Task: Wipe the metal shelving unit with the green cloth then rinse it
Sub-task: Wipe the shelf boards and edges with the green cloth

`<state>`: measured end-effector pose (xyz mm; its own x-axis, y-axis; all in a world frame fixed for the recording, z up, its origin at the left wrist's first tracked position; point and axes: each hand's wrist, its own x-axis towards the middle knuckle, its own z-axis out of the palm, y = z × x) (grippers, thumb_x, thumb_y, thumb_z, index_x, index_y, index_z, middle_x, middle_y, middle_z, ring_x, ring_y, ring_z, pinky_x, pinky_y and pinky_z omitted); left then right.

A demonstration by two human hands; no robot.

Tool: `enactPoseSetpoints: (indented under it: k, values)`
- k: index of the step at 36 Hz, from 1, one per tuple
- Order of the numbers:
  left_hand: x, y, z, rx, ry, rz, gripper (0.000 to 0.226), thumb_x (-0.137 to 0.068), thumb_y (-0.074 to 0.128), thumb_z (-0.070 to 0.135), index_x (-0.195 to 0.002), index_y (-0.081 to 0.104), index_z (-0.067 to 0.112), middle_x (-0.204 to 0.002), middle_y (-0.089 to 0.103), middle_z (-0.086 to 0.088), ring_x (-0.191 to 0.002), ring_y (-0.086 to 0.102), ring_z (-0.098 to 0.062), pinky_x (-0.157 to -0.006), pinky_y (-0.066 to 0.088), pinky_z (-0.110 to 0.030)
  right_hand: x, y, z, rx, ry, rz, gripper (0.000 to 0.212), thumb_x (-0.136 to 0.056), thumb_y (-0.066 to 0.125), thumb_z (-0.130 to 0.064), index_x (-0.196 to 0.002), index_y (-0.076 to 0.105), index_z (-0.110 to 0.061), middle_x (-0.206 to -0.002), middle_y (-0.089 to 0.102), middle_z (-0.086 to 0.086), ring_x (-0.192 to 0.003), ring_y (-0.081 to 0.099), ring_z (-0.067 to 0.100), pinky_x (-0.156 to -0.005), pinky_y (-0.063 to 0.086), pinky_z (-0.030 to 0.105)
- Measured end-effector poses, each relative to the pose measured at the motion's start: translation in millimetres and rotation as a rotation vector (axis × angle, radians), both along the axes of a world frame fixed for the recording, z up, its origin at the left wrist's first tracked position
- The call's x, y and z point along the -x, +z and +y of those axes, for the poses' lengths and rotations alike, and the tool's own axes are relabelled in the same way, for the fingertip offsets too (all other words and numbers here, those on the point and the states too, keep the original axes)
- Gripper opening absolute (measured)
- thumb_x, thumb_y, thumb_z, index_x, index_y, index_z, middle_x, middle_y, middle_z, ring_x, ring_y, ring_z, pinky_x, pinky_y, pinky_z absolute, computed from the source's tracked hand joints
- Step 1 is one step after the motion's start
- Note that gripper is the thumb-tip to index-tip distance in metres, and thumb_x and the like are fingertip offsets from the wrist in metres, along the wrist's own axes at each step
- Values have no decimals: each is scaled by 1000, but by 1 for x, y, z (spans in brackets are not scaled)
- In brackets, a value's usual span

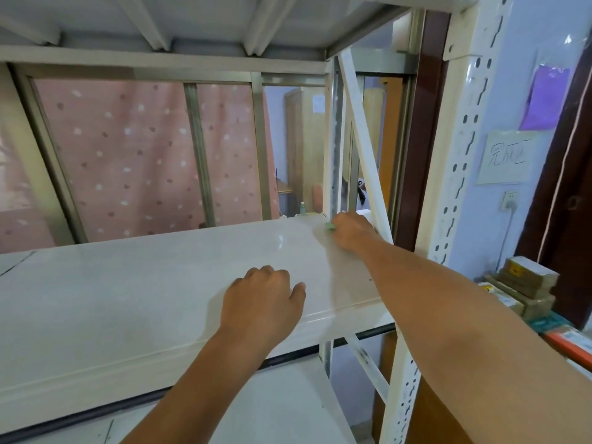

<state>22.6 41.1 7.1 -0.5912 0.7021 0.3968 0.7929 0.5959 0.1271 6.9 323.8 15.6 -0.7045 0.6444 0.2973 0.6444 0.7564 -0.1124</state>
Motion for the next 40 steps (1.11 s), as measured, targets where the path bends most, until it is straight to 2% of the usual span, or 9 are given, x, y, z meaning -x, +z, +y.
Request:
enactPoseSetpoints:
  k: [3,7,11,17,19,22,28,34,40]
  values:
    - [-5,-3,3,12,0,-1,42,-99,37,48,-92,65,17,-92,60,2,-87,55,-18,-74,47,-33,-6,2,2,67,98,-26,31,-94,45,-17,-119,64,-13,-121,60,10,-113,58,32,-88,50,38]
    - [-8,-5,2,7,9,-7,42,-99,38,47,-98,67,17,-95,60,2,-90,56,-19,-77,50,-34,-17,12,-5,194,193,-31,33,-98,51,-20,-128,66,-20,-139,55,1,-127,50,25,-108,40,37]
    - [-13,-7,-2,16,13,-4,42,-99,38,48,-101,66,17,-101,62,1,-94,56,-21,-75,47,-33,-38,17,-13,243,240,-7,29,-98,56,-18,-123,70,-17,-132,62,2,-116,58,22,-92,40,21]
    - [-23,-13,-12,-37,-38,-7,47,-99,36,51,-102,68,17,-100,63,0,-92,57,-21,-76,49,-34,-70,21,-29,244,218,-64,31,-95,55,-16,-119,73,-25,-141,55,1,-126,50,23,-112,36,36]
    - [-26,-16,-17,-48,-59,-5,47,-99,36,51,-101,67,16,-99,63,0,-92,57,-21,-76,50,-35,-83,21,-37,247,204,-49,30,-95,56,-16,-118,73,-24,-139,58,2,-125,52,23,-111,37,32]
    - [-31,-19,-24,-53,-77,4,46,-100,35,50,-97,65,16,-94,60,1,-90,55,-21,-73,48,-35,-96,20,-53,225,196,-49,30,-98,53,-12,-122,71,-17,-133,63,4,-118,56,23,-99,37,21]
    - [-40,-24,-40,-77,-120,20,42,-101,34,45,-105,66,17,-100,62,-1,-95,56,-21,-75,48,-35,-118,17,-74,217,129,-49,29,-98,53,-18,-118,73,-21,-129,64,0,-114,58,23,-106,43,34]
    - [-43,-30,-54,-88,-148,74,26,-100,43,34,-97,61,17,-95,57,2,-90,54,-19,-68,38,-30,-142,14,-92,210,80,-17,27,-96,57,-20,-117,74,-25,-122,66,-2,-111,58,24,-95,43,25]
    - [-35,-36,-75,-79,-214,48,25,-97,48,26,-111,65,15,-111,60,2,-102,55,-18,-78,48,-31,-158,4,-115,259,23,102,28,-98,55,-20,-119,73,-23,-125,60,2,-111,53,25,-103,42,31]
